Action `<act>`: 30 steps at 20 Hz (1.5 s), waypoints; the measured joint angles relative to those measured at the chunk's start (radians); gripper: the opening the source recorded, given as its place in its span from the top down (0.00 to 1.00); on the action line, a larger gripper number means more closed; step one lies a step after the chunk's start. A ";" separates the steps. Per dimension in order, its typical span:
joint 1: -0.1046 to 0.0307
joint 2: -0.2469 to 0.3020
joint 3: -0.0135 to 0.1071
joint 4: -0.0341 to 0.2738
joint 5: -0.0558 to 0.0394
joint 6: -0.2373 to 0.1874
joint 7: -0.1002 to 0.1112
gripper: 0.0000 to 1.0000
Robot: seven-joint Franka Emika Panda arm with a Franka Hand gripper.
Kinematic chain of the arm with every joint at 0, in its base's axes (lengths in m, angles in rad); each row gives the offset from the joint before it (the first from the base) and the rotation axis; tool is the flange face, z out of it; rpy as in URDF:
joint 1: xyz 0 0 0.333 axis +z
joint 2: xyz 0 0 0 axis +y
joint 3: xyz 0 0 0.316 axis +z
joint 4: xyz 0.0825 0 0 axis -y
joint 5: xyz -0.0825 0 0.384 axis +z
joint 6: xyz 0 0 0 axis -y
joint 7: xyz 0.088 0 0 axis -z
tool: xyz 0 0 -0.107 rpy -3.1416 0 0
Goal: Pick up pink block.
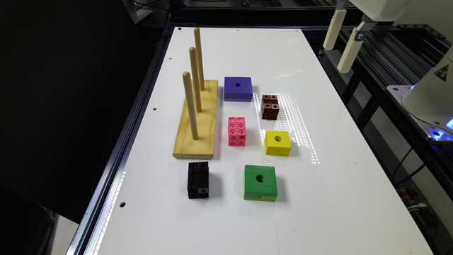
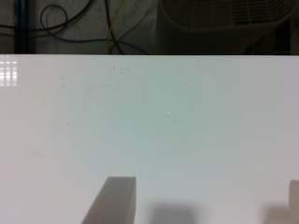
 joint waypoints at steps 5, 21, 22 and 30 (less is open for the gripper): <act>-0.003 0.000 0.000 0.000 0.0000 0.000 0.000 0.00; -0.003 -0.007 0.000 0.010 0.0000 0.004 0.000 0.00; -0.003 -0.007 0.000 0.012 0.0000 0.004 0.000 0.00; 0.011 0.025 0.002 0.032 0.0014 0.035 0.005 0.00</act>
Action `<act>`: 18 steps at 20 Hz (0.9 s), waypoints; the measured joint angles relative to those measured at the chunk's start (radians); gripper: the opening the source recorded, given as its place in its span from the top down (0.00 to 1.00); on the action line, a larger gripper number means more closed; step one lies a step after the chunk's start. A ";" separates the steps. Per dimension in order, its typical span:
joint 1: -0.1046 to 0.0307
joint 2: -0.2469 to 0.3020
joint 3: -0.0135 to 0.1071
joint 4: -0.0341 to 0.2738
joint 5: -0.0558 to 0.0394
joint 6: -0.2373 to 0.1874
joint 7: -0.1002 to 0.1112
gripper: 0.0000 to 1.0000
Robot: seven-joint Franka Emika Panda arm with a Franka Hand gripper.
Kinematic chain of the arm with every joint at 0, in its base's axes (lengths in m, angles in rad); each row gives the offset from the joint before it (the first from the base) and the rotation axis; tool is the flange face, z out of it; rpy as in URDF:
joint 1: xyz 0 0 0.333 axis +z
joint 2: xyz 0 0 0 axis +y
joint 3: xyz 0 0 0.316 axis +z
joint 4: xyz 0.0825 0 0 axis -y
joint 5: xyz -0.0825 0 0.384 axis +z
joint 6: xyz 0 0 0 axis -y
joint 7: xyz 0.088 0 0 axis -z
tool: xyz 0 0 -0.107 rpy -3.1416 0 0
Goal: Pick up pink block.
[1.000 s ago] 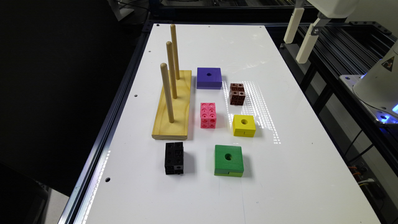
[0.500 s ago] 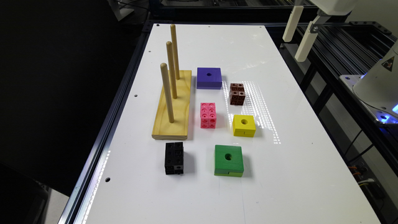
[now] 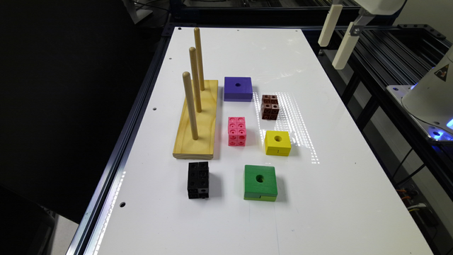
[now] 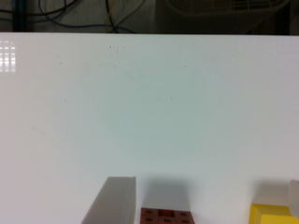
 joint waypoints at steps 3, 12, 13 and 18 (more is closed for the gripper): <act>0.002 0.029 0.001 0.014 0.0004 0.022 0.001 0.00; 0.002 0.182 0.014 0.145 0.0006 0.041 0.012 0.00; 0.002 0.201 0.016 0.160 0.0006 0.043 0.015 0.00; 0.002 0.280 0.020 0.230 0.0006 0.044 0.020 0.00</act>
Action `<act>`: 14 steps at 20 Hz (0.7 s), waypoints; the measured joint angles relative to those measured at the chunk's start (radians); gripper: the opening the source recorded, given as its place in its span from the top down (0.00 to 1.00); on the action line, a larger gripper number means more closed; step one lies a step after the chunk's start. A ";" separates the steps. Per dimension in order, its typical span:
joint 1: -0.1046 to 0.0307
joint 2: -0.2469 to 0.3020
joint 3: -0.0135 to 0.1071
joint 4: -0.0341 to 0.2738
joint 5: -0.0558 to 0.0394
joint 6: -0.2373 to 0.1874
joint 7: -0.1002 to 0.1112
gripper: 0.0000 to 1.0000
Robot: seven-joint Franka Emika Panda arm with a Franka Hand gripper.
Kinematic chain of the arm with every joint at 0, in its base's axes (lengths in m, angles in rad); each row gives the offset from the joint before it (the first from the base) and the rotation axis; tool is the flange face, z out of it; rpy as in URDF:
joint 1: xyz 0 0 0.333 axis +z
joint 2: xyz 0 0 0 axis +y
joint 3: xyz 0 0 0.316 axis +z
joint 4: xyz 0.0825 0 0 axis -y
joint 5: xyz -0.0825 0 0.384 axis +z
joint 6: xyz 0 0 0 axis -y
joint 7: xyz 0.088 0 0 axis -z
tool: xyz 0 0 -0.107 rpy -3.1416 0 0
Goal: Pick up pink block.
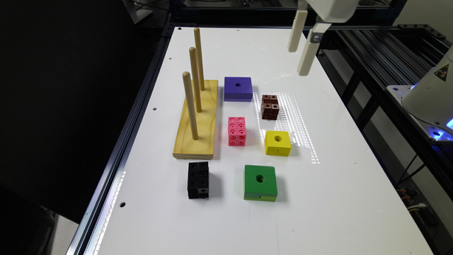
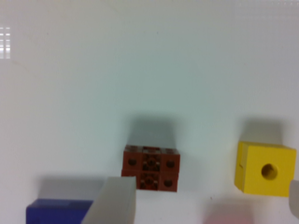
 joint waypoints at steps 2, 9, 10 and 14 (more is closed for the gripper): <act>0.000 0.022 0.001 0.020 0.0000 0.000 0.001 0.00; 0.000 0.061 0.019 0.062 0.0000 0.000 0.020 0.00; 0.000 0.064 0.024 0.067 0.0000 0.000 0.025 0.00; 0.000 0.086 0.039 0.093 0.0000 0.000 0.041 0.00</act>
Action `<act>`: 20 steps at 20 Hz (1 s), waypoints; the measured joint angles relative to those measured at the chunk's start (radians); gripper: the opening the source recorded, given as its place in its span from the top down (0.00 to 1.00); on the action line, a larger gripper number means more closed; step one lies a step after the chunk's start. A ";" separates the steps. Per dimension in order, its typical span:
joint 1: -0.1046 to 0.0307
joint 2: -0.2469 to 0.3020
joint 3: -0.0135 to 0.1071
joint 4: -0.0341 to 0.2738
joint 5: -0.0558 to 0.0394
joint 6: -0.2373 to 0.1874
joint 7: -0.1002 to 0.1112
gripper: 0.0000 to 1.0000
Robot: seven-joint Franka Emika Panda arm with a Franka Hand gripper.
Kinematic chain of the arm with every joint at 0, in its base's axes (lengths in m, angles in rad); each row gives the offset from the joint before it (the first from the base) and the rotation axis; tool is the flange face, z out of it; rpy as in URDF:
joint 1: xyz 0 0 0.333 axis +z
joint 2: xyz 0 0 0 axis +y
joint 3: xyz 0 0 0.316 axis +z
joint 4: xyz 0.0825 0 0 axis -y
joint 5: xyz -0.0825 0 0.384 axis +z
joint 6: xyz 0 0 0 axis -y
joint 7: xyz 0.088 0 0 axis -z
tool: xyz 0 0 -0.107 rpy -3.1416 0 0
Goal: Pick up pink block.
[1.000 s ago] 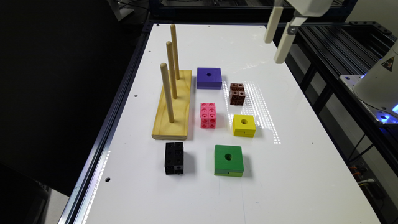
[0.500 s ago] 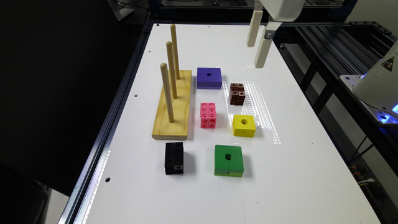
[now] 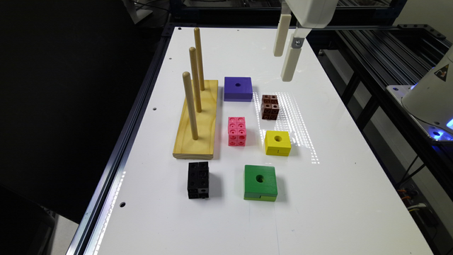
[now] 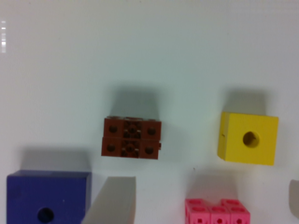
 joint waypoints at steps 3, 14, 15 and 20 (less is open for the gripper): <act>0.000 0.024 0.004 0.024 0.0000 0.000 0.004 0.00; 0.000 0.130 0.024 0.134 0.0000 0.000 0.023 0.00; 0.000 0.138 0.025 0.142 0.0000 0.000 0.024 0.00; 0.000 0.153 0.026 0.156 0.0000 0.000 0.025 0.00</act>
